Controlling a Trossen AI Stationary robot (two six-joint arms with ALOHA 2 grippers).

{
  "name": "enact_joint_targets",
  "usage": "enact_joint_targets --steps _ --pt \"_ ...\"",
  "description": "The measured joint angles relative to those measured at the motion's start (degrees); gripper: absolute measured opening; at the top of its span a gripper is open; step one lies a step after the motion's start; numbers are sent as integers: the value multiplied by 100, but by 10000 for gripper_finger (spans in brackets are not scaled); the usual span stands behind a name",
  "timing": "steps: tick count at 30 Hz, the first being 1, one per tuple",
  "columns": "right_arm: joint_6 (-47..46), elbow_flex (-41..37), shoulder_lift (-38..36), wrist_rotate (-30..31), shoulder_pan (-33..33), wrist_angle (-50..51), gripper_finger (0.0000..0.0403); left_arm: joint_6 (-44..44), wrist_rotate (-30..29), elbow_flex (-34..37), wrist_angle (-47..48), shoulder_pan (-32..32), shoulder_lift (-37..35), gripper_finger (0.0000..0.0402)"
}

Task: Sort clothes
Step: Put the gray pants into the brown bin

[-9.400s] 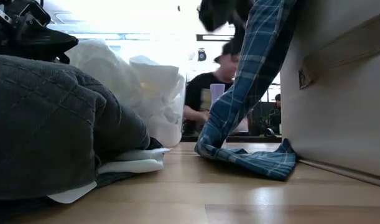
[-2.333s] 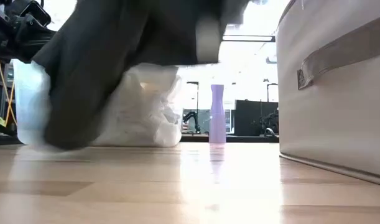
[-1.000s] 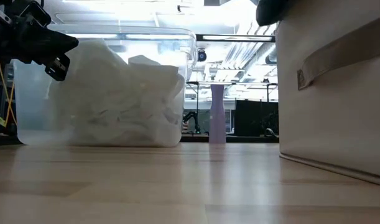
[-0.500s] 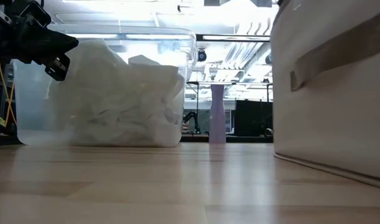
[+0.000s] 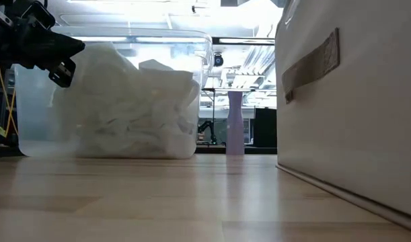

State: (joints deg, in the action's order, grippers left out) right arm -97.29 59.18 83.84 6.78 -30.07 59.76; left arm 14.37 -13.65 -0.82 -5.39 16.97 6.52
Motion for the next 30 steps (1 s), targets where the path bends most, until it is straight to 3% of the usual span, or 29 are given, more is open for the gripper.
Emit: enact_joint_targets --steps 5,8,15,24,30 --pt "-1404 -630 384 1 156 -912 25 0 0 0 -2 -1 0 1" --pt "-1530 -660 523 -7 229 -967 25 0 0 0 -2 -2 0 1" --pt "856 -463 474 -245 354 -778 41 0 0 0 -2 -2 0 1" --pt "2632 1024 520 -863 354 884 190 -1 2 0 -2 -1 0 1" --pt "4081 2385 509 -1048 346 2349 249 0 2 0 -2 -1 0 1"
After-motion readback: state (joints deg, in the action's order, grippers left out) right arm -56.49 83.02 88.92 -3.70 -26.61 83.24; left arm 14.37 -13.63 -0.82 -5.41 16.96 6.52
